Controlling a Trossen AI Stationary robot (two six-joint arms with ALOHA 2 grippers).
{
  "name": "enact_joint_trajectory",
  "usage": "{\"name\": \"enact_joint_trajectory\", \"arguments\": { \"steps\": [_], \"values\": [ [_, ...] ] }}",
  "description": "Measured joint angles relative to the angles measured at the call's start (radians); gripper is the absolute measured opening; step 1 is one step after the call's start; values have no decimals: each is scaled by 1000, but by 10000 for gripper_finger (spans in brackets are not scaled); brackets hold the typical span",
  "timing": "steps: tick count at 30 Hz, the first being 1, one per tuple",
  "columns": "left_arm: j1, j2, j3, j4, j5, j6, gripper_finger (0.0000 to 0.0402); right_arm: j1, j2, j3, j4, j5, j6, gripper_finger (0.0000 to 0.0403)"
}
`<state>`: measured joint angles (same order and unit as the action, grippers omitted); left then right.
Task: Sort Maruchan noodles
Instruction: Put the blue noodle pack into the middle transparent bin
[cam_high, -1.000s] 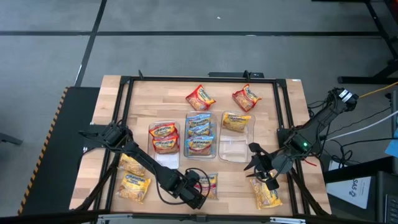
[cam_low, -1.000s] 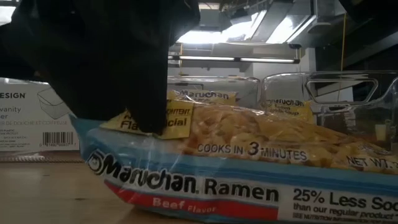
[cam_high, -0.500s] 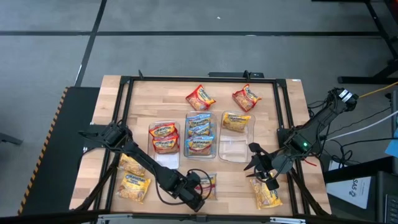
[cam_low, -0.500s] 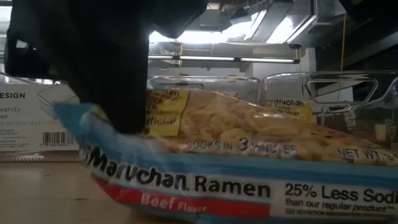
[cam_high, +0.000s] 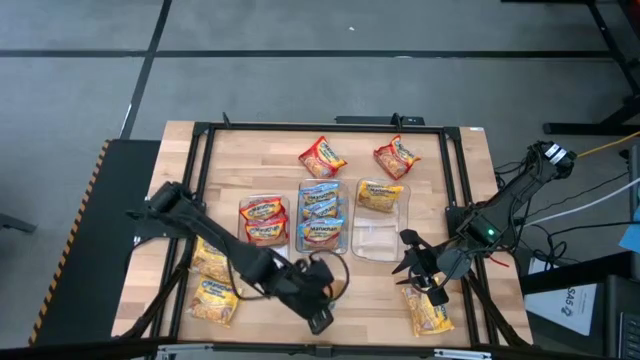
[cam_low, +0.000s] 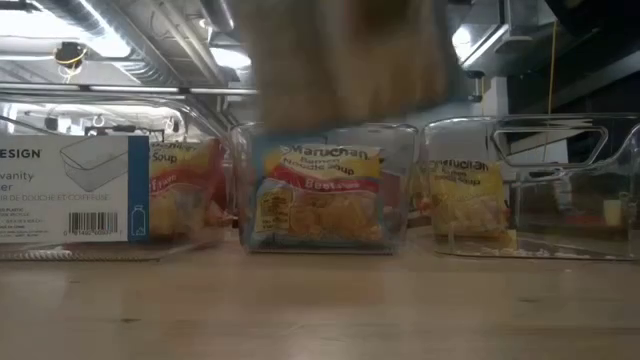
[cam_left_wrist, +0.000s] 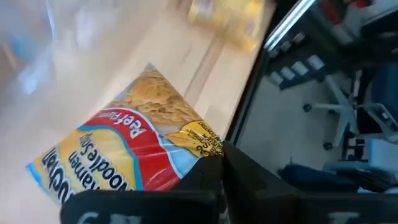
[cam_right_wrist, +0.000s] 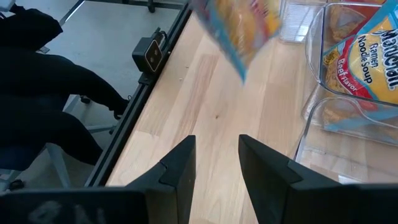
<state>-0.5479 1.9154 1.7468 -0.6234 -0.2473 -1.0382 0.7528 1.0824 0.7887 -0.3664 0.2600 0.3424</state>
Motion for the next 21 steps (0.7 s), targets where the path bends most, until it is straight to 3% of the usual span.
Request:
{"name": "enact_joint_trajectory", "arguments": {
  "steps": [4,9,15,21],
  "values": [
    [25,-56,47,-10,-63,150,0,0,0,0,-2,0,0,127],
    [69,-105,101,-132,-94,204,0,0,0,0,-2,0,0,127],
    [156,-106,119,-292,-87,222,0,0,0,0,-2,8,-3,127],
    [242,-68,121,-340,-81,434,0,0,0,0,-3,21,-6,127]
  ]
}}
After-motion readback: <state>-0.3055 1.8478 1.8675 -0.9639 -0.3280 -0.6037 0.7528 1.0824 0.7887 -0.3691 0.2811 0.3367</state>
